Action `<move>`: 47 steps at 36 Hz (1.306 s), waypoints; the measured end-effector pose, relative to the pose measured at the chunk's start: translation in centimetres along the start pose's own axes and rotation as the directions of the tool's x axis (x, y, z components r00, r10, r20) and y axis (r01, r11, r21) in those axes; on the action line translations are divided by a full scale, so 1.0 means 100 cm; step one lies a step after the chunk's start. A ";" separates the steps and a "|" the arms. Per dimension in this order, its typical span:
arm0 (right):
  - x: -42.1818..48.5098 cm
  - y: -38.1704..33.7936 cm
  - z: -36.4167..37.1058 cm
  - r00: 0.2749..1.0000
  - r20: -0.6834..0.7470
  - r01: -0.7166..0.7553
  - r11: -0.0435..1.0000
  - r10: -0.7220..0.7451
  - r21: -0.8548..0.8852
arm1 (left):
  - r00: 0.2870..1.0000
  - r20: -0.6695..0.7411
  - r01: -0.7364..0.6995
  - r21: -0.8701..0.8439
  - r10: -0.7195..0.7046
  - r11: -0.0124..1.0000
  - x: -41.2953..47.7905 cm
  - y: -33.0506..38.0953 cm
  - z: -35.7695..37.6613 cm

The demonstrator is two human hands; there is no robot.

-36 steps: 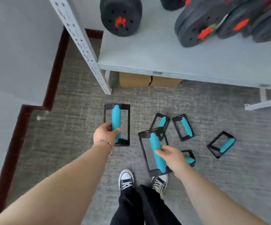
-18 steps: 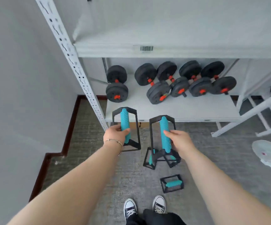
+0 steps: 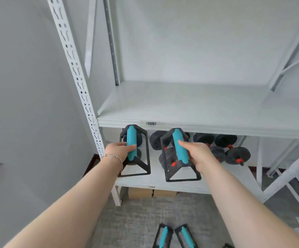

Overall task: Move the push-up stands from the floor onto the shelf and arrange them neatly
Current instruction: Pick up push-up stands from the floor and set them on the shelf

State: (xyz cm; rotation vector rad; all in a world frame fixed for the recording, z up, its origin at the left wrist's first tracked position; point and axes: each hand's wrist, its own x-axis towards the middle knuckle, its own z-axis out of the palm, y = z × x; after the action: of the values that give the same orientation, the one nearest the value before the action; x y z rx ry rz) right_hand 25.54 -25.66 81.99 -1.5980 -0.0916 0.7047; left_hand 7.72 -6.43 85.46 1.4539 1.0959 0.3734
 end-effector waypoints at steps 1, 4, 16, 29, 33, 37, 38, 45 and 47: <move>0.002 -0.013 -0.001 1.000 0.014 0.007 1.000 -0.007 0.008 | 1.000 -0.004 -0.009 -0.016 0.009 1.000 -0.001 0.010 0.001; 0.016 -0.047 -0.001 1.000 0.026 0.018 1.000 -0.018 0.021 | 0.998 -0.027 -0.052 -0.018 0.052 0.998 0.000 0.036 0.006; 0.103 -0.137 0.033 0.992 -0.043 0.120 0.990 -0.118 0.067 | 0.988 -0.038 -0.152 -0.017 0.151 0.988 0.075 0.126 0.017; 0.242 -0.197 0.110 0.989 -0.121 0.098 0.993 -0.090 0.065 | 0.990 0.037 -0.138 0.055 0.136 0.989 0.243 0.193 0.020; 0.273 -0.203 0.130 0.987 -0.137 0.090 0.993 -0.080 0.076 | 0.994 0.023 -0.105 0.064 0.104 0.992 0.289 0.201 0.023; 0.306 -0.202 0.145 0.984 -0.170 0.070 0.996 -0.060 0.053 | 0.997 0.011 -0.080 0.062 0.079 0.995 0.329 0.205 0.025; 0.312 -0.201 0.147 0.983 -0.178 0.060 0.997 -0.051 0.045 | 0.997 0.010 -0.078 0.062 0.077 0.995 0.339 0.204 0.026; 0.345 -0.188 0.151 0.979 -0.205 0.016 0.999 -0.005 0.048 | 0.995 0.044 -0.096 0.090 0.092 0.991 0.371 0.197 0.033; 0.348 -0.185 0.150 0.978 -0.208 0.004 0.999 0.004 0.039 | 0.994 0.050 -0.101 0.090 0.097 0.991 0.378 0.194 0.035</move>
State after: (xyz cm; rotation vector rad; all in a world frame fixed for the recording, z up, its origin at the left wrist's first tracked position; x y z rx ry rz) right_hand 52.62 6.47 85.98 -1.6249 0.0756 0.5321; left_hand 37.12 24.25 88.36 1.5960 1.0183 0.3621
